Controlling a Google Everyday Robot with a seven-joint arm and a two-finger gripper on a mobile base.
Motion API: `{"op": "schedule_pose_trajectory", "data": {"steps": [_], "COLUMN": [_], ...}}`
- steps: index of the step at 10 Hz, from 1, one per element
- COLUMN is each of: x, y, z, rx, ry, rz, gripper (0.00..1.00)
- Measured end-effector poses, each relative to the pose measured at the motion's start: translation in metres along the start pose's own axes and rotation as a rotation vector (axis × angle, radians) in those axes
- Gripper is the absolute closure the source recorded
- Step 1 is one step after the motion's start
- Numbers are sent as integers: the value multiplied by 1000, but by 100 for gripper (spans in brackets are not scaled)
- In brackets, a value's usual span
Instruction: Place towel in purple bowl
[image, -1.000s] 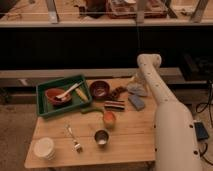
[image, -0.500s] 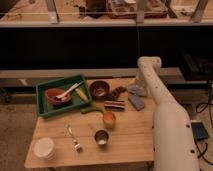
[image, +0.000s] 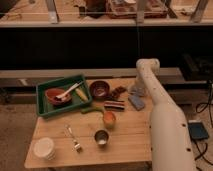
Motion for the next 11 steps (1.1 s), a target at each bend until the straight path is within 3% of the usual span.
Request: {"op": "schedule_pose_trajectory", "data": {"steps": [4,5,7,9,11], "x": [-2,-4,-8,-14,-28], "y": [-1,-6,-21,-43,-81], "z": [2,-1,-25,-67,-104], "rx": [-3,9,47,104,212], "ry": [2,8,38,75,81], "rz": [-3,-11,-50,-101,-166], "gripper": [94,99,100,100,100]}}
